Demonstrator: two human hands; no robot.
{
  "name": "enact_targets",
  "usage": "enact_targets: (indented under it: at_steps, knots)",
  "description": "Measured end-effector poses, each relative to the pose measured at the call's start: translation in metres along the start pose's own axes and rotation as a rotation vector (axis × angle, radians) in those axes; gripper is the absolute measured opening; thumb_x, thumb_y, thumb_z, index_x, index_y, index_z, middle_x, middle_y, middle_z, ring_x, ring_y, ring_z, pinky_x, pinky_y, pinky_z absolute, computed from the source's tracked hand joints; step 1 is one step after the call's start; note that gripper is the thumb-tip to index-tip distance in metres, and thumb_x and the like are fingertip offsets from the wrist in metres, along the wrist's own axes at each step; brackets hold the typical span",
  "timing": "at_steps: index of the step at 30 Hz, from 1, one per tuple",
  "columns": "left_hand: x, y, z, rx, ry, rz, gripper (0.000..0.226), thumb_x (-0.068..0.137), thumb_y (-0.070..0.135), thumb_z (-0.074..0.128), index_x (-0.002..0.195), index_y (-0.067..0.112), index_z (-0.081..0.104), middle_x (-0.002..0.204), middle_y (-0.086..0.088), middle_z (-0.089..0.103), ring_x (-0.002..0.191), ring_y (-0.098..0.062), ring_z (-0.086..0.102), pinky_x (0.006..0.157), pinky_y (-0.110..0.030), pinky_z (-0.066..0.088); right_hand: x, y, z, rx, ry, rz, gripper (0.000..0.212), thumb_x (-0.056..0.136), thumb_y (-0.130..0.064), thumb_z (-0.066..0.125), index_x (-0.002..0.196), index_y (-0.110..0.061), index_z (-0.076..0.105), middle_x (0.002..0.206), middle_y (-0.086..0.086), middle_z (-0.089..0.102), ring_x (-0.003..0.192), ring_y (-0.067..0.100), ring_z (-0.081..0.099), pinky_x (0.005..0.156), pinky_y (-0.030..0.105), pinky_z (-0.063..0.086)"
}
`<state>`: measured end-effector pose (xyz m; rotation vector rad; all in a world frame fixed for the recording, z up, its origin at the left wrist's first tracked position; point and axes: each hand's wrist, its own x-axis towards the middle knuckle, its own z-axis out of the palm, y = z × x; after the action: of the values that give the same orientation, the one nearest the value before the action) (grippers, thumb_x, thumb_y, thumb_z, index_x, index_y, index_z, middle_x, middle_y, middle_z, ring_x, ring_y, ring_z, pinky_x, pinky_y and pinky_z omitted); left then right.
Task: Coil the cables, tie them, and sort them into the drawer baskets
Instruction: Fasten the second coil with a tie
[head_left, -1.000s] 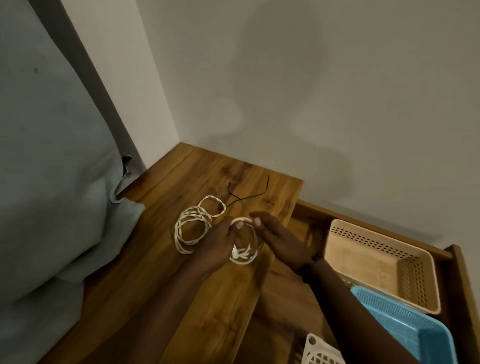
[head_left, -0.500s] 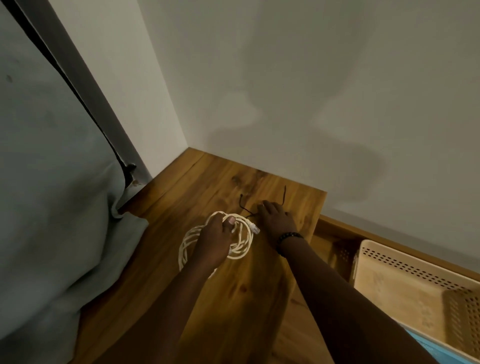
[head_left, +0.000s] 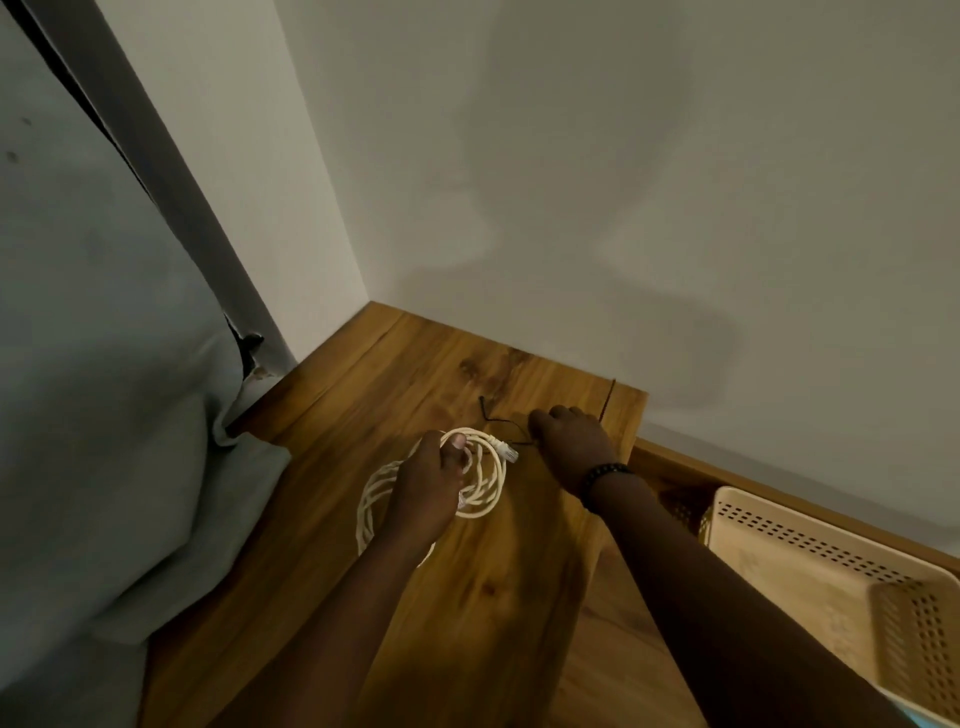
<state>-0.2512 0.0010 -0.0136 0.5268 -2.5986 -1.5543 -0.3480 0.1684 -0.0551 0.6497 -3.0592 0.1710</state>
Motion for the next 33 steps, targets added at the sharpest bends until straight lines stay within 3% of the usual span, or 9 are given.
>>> enact_targets:
  at_steps: [3, 6, 9, 12, 15, 21, 26, 29, 33]
  knots:
    - [-0.004, 0.002, -0.008, -0.009, 0.014, -0.01, 0.033, 0.103, 0.036, 0.039, 0.11, 0.01, 0.058, 0.099, -0.007, 0.067, 0.089, -0.021, 0.064, 0.081, -0.039, 0.052, -0.005, 0.002, -0.025, 0.056, -0.161, 0.024, 0.012, 0.098, -0.015, 0.046, 0.108, -0.016, 0.053, 0.081, 0.003, 0.056, 0.07, 0.021, 0.056, 0.057, 0.03, 0.045]
    - [-0.009, 0.005, -0.016, -0.019, 0.032, -0.012, 0.032, 0.103, 0.034, 0.039, 0.112, 0.009, 0.058, 0.103, -0.007, 0.066, 0.089, -0.019, 0.062, 0.075, -0.03, 0.046, -0.014, 0.003, -0.056, 0.518, -0.313, 0.12, 0.02, 0.096, -0.008, 0.048, 0.108, -0.021, 0.058, 0.091, 0.007, 0.064, 0.065, 0.016, 0.056, 0.051, 0.024, 0.047]
    - [-0.017, 0.01, -0.026, -0.028, 0.057, -0.008, 0.033, 0.103, 0.033, 0.039, 0.115, 0.008, 0.058, 0.106, -0.007, 0.065, 0.089, -0.016, 0.059, 0.071, -0.026, 0.043, -0.03, 0.001, -0.087, 1.009, -0.399, 0.169, 0.022, 0.095, -0.004, 0.045, 0.106, -0.008, 0.064, 0.088, 0.013, 0.065, 0.068, 0.017, 0.063, 0.061, 0.027, 0.055]
    - [-0.026, 0.013, -0.037, -0.012, 0.085, 0.013, 0.037, 0.103, 0.036, 0.037, 0.119, 0.009, 0.057, 0.111, -0.008, 0.065, 0.094, -0.018, 0.06, 0.071, -0.025, 0.043, -0.047, 0.001, -0.108, 1.284, -0.53, 0.109, 0.028, 0.098, 0.001, 0.04, 0.116, 0.003, 0.062, 0.099, 0.015, 0.068, 0.089, 0.022, 0.071, 0.073, 0.028, 0.058]
    - [-0.035, 0.02, -0.047, -0.017, 0.12, 0.045, 0.038, 0.103, 0.036, 0.035, 0.122, 0.01, 0.055, 0.114, -0.01, 0.065, 0.101, -0.025, 0.063, 0.068, -0.023, 0.043, -0.064, -0.003, -0.127, 1.212, -0.447, -0.058, 0.024, 0.095, -0.002, 0.055, 0.118, 0.0, 0.063, 0.098, 0.009, 0.072, 0.086, 0.013, 0.07, 0.071, 0.021, 0.055]
    - [-0.06, 0.043, -0.065, -0.04, 0.173, 0.126, 0.04, 0.103, 0.038, 0.035, 0.127, 0.01, 0.051, 0.12, -0.013, 0.064, 0.103, -0.026, 0.063, 0.068, -0.023, 0.048, -0.11, -0.028, -0.163, 0.757, 0.167, -0.124, 0.008, 0.091, -0.031, 0.064, 0.089, -0.025, 0.07, 0.101, -0.004, 0.065, 0.095, 0.013, 0.057, 0.079, 0.027, 0.048]
    - [-0.087, 0.064, -0.077, -0.029, 0.217, 0.195, 0.04, 0.104, 0.037, 0.034, 0.127, 0.008, 0.05, 0.119, -0.012, 0.063, 0.094, -0.019, 0.06, 0.057, -0.011, 0.039, -0.176, -0.06, -0.178, 0.932, 0.163, -0.012, 0.011, 0.096, -0.019, 0.056, 0.096, -0.012, 0.065, 0.086, 0.003, 0.068, 0.063, 0.016, 0.059, 0.058, 0.027, 0.049]
    - [-0.103, 0.075, -0.08, -0.025, 0.23, 0.227, 0.043, 0.104, 0.036, 0.033, 0.133, 0.008, 0.048, 0.127, -0.013, 0.06, 0.111, -0.027, 0.061, 0.067, -0.017, 0.043, -0.206, -0.079, -0.174, 0.81, 0.244, -0.015, 0.009, 0.095, -0.024, 0.057, 0.094, -0.021, 0.066, 0.085, 0.0, 0.069, 0.07, 0.02, 0.062, 0.06, 0.031, 0.05]
    - [-0.126, 0.088, -0.078, -0.032, 0.229, 0.283, 0.04, 0.104, 0.035, 0.033, 0.13, 0.008, 0.049, 0.126, -0.012, 0.061, 0.11, -0.028, 0.061, 0.069, -0.02, 0.043, -0.239, -0.093, -0.179, 0.766, 0.249, 0.032, 0.016, 0.093, -0.031, 0.061, 0.079, -0.023, 0.064, 0.071, -0.003, 0.065, 0.062, 0.015, 0.058, 0.057, 0.02, 0.043]
